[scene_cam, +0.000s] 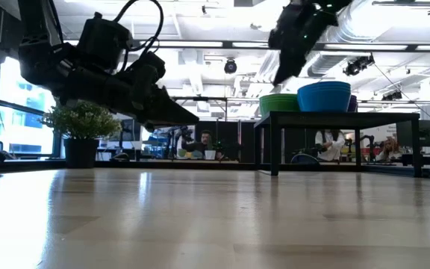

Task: Pick & Place Mini bowls
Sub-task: Stack the green bowl on the other green bowls on the shelf, then return to Home Position

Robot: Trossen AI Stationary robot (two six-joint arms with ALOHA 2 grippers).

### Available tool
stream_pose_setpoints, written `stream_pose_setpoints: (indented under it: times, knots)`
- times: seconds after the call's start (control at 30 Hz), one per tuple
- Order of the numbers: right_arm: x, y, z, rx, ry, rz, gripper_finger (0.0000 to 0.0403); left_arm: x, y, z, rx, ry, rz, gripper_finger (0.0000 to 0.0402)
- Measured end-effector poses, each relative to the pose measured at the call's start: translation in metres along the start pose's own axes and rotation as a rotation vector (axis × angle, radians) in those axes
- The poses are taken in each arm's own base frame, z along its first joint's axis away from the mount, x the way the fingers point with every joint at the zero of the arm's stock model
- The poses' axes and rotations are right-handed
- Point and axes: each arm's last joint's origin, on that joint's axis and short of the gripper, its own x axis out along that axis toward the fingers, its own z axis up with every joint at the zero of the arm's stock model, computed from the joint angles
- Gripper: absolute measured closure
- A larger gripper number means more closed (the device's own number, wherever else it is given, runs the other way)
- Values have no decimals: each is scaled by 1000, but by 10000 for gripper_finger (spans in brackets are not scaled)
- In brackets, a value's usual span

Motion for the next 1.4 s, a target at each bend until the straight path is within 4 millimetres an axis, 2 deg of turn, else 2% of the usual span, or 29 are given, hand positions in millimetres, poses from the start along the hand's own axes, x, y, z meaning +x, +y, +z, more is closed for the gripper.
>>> stream_pose_setpoints:
  times: [0.17, 0.33, 0.47, 0.63, 0.77, 1.0, 1.4]
  knots:
    - [3, 28, -25, -43, -261, 20, 402, -21, 0, 5, 4, -43, -21, 401]
    - [1, 70, -54, -90, -514, 19, 403, -49, 0, 14, 27, -109, -26, 401]
    - [-1, 103, -79, -110, -687, 23, 403, -65, 1, 13, 36, -115, -20, 401]
    - [4, 136, -119, -99, -797, -8, 403, -79, 3, 12, 53, -100, 17, 401]
    - [8, 156, -148, -62, -859, -35, 403, -87, 3, 17, 61, -92, 39, 401]
    - [8, 175, -183, -48, -905, -24, 403, -99, 3, 23, 86, -99, 42, 401]
    - [7, 182, -221, -45, -908, 20, 403, -128, 31, 11, 15, -123, 83, 401]
